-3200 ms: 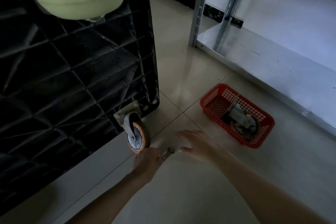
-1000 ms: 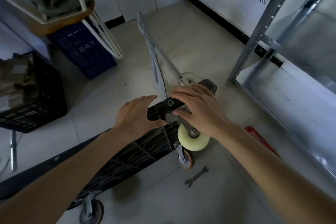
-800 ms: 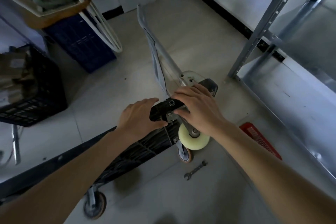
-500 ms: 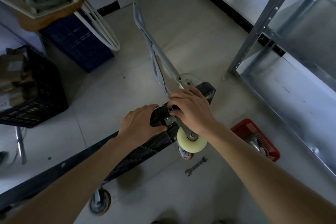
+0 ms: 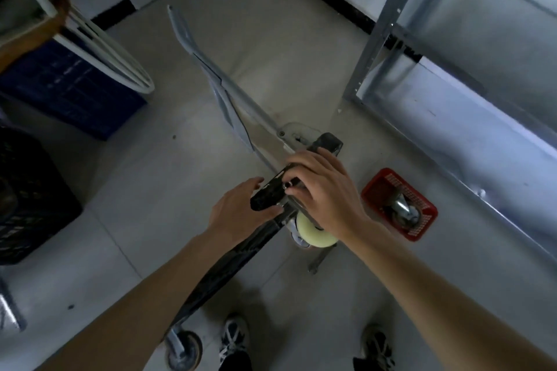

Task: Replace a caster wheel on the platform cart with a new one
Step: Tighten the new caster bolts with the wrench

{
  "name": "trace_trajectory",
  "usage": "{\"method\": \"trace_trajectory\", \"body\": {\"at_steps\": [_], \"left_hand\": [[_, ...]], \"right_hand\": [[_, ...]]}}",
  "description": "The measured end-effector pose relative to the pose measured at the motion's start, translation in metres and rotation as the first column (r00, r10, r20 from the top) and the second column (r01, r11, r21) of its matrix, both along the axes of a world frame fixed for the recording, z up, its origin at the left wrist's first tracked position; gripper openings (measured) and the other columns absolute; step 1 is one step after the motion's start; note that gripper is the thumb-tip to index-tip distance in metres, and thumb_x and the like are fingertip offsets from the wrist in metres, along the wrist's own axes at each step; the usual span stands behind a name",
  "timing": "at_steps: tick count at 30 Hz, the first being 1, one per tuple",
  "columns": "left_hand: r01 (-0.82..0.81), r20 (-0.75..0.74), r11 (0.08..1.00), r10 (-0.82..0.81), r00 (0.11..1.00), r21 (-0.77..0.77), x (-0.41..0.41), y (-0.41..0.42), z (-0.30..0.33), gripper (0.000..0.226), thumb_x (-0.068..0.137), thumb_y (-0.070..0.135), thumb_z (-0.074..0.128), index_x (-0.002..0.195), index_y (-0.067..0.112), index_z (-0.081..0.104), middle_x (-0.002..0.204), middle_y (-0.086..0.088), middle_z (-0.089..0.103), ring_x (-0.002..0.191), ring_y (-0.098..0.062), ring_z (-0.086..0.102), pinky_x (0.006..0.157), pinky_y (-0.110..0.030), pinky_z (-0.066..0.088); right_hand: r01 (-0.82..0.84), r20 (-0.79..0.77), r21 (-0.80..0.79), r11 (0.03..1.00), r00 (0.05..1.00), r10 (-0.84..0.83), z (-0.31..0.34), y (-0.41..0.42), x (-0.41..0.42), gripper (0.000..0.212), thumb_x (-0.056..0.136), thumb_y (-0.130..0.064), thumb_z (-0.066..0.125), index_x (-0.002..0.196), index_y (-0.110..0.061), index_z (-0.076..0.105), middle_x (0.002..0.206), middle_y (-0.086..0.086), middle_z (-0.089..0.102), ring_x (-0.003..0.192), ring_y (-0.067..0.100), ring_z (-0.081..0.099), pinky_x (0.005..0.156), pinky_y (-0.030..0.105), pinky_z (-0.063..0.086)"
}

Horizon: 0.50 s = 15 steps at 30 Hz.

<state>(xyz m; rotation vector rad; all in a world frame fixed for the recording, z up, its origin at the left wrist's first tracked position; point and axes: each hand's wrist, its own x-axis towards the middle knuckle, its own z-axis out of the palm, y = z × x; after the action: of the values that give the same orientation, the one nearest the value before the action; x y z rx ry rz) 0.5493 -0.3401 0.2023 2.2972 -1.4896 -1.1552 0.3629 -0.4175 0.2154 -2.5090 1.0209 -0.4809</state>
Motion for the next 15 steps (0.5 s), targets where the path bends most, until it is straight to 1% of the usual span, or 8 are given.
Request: {"method": "trace_trajectory", "body": {"at_steps": [3, 5, 7, 8, 10, 11, 12, 15], "left_hand": [[0.044, -0.101, 0.999, -0.043, 0.994, 0.006, 0.002, 0.001, -0.01, 0.074, 0.076, 0.063, 0.075, 0.139, 0.039, 0.046, 0.122, 0.014, 0.064, 0.113, -0.014, 0.062, 0.097, -0.038, 0.051], [0.082, -0.117, 0.997, -0.08, 0.99, 0.012, 0.004, 0.0, -0.016, 0.076, 0.074, 0.063, 0.077, 0.139, 0.04, 0.045, 0.119, 0.014, 0.065, 0.11, -0.013, 0.062, 0.096, -0.038, 0.052], [0.093, -0.156, 0.996, -0.09, 0.984, 0.014, 0.008, -0.002, -0.021, 0.079, 0.072, 0.061, 0.079, 0.14, 0.041, 0.044, 0.117, 0.014, 0.065, 0.108, -0.013, 0.062, 0.096, -0.037, 0.052], [0.096, -0.191, 0.995, -0.091, 0.977, 0.017, 0.009, -0.003, -0.023, 0.081, 0.071, 0.06, 0.081, 0.14, 0.041, 0.044, 0.117, 0.014, 0.065, 0.107, -0.011, 0.062, 0.095, -0.035, 0.052], [0.093, -0.268, 0.996, -0.086, 0.96, 0.016, 0.011, -0.008, -0.023, 0.081, 0.069, 0.056, 0.084, 0.139, 0.039, 0.046, 0.116, 0.016, 0.063, 0.104, -0.007, 0.061, 0.091, -0.025, 0.051], [0.087, -0.299, 0.996, -0.079, 0.951, 0.012, 0.012, -0.01, -0.023, 0.081, 0.07, 0.053, 0.085, 0.139, 0.038, 0.047, 0.117, 0.016, 0.062, 0.104, -0.005, 0.06, 0.088, -0.02, 0.048], [0.078, -0.322, 0.997, -0.07, 0.944, 0.011, 0.013, -0.012, -0.024, 0.079, 0.07, 0.052, 0.086, 0.138, 0.038, 0.048, 0.118, 0.016, 0.062, 0.104, -0.004, 0.06, 0.087, -0.018, 0.046], [0.065, -0.375, 0.998, -0.057, 0.925, 0.009, 0.017, -0.013, -0.024, 0.075, 0.07, 0.054, 0.085, 0.135, 0.043, 0.049, 0.118, 0.019, 0.063, 0.108, -0.005, 0.061, 0.095, -0.027, 0.049]], "right_hand": [[0.104, -0.002, -0.001, 0.995, 0.995, -0.104, 0.003, 0.014, -0.004, 0.018, 0.087, -0.029, 0.074, 0.104, -0.023, 0.071, 0.132, -0.008, 0.06, 0.13, 0.011, 0.052, 0.12, 0.04, 0.029], [0.165, 0.006, -0.008, 0.986, 0.986, -0.165, 0.004, 0.024, -0.009, 0.018, 0.087, -0.028, 0.075, 0.103, -0.023, 0.069, 0.132, -0.007, 0.06, 0.13, 0.012, 0.053, 0.118, 0.04, 0.032], [0.22, 0.011, 0.001, 0.975, 0.975, -0.22, 0.0, 0.035, -0.015, 0.017, 0.089, -0.03, 0.073, 0.103, -0.022, 0.069, 0.133, -0.007, 0.06, 0.13, 0.012, 0.052, 0.12, 0.038, 0.029], [0.244, 0.008, 0.005, 0.97, 0.97, -0.244, -0.002, 0.041, -0.018, 0.017, 0.09, -0.031, 0.071, 0.104, -0.022, 0.068, 0.134, -0.007, 0.059, 0.131, 0.012, 0.052, 0.122, 0.036, 0.025], [0.284, -0.003, -0.002, 0.959, 0.959, -0.284, -0.005, 0.051, -0.023, 0.017, 0.09, -0.031, 0.071, 0.104, -0.022, 0.069, 0.135, -0.007, 0.059, 0.13, 0.013, 0.052, 0.123, 0.032, 0.019], [0.298, -0.006, -0.006, 0.954, 0.954, -0.298, -0.006, 0.055, -0.025, 0.017, 0.09, -0.03, 0.072, 0.104, -0.022, 0.069, 0.134, -0.006, 0.059, 0.129, 0.014, 0.053, 0.123, 0.033, 0.02], [0.308, -0.009, -0.005, 0.952, 0.951, -0.308, -0.007, 0.061, -0.028, 0.017, 0.089, -0.029, 0.073, 0.104, -0.021, 0.069, 0.134, -0.006, 0.06, 0.128, 0.014, 0.054, 0.122, 0.035, 0.022], [0.323, -0.031, 0.002, 0.947, 0.946, -0.322, -0.009, 0.077, -0.035, 0.021, 0.085, -0.027, 0.078, 0.104, -0.022, 0.07, 0.133, -0.005, 0.061, 0.127, 0.016, 0.055, 0.119, 0.041, 0.03]]}}
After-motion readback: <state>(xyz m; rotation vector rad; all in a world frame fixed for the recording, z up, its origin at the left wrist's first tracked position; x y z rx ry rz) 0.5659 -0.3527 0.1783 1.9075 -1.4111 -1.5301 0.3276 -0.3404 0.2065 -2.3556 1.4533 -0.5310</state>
